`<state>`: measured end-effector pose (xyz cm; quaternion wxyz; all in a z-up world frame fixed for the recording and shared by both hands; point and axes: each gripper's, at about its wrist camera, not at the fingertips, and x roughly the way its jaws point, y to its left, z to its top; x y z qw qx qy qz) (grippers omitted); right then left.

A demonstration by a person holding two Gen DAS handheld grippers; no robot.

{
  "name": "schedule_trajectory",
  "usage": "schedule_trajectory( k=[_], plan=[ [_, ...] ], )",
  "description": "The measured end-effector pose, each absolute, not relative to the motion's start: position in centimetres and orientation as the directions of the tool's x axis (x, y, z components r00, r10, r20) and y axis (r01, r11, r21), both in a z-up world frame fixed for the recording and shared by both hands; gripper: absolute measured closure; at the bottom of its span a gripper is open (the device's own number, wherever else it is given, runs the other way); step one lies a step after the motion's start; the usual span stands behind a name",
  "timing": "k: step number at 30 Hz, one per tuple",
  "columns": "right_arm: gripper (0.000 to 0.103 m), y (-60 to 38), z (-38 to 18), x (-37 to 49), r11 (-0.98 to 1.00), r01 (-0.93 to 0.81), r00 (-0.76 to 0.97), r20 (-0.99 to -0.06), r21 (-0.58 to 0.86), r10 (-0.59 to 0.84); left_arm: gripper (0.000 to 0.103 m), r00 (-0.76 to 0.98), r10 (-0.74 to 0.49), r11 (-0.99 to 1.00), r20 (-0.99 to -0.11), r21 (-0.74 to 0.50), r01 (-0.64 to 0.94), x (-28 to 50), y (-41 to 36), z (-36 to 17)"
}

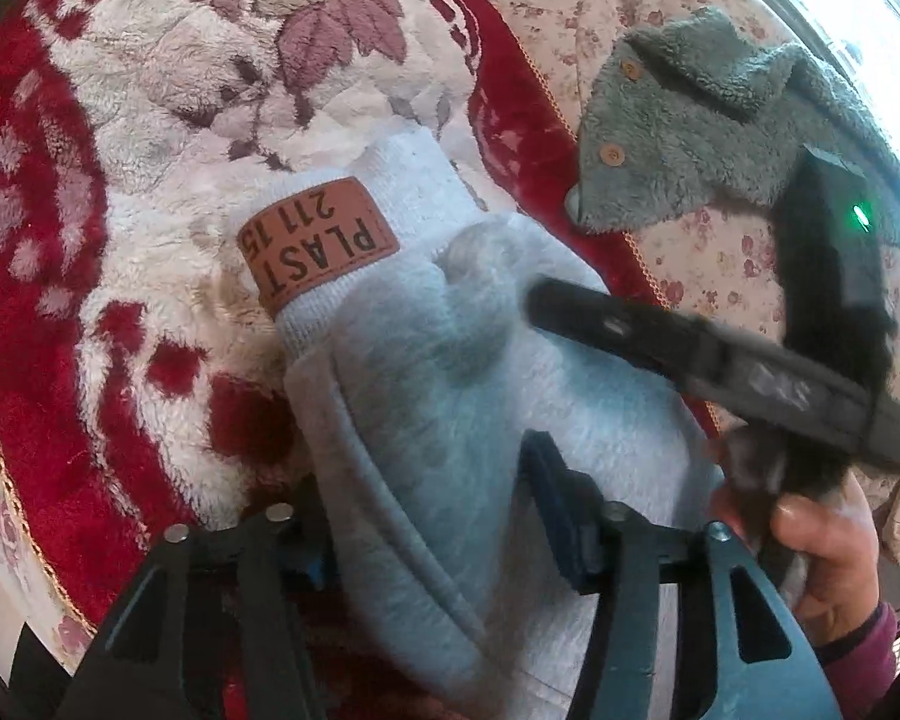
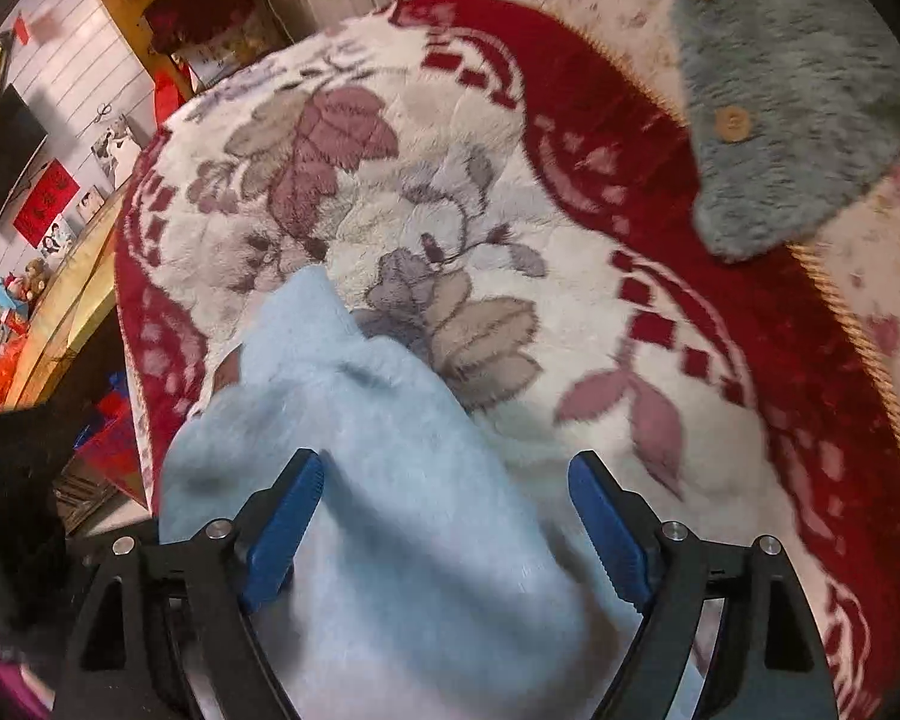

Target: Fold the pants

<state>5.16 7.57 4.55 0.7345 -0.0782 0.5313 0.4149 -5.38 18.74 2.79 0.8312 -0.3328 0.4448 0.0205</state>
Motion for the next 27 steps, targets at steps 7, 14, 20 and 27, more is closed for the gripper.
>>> schedule_trajectory(
  k=[7, 14, 20, 27],
  plan=[
    [0.060, 10.1, 5.6, 4.5, 0.539, -0.793, 0.071, -0.836, 0.284, 0.545, 0.067, 0.602, -0.229, 0.828, -0.765, -0.478, -0.293, -5.1, 17.9, 3.3],
    [0.079, 8.2, 9.9, 2.3, 0.531, -0.827, 0.168, -0.821, 0.183, 0.545, 0.075, 0.713, -0.206, 0.878, -0.671, -0.449, -0.168, -6.3, 16.4, 7.3],
    [0.079, 2.7, 16.4, -0.2, 0.568, -0.802, 0.270, -0.736, 0.185, 0.621, 0.076, 0.829, -0.179, 0.952, -0.530, -0.305, 0.010, -9.5, 11.3, 13.0],
    [0.079, -8.0, 20.6, -4.2, 0.660, -0.734, 0.397, -0.687, 0.160, 0.608, 0.076, 0.853, -0.250, 0.968, -0.458, -0.131, 0.213, -12.9, 1.7, 15.8]
  ],
)
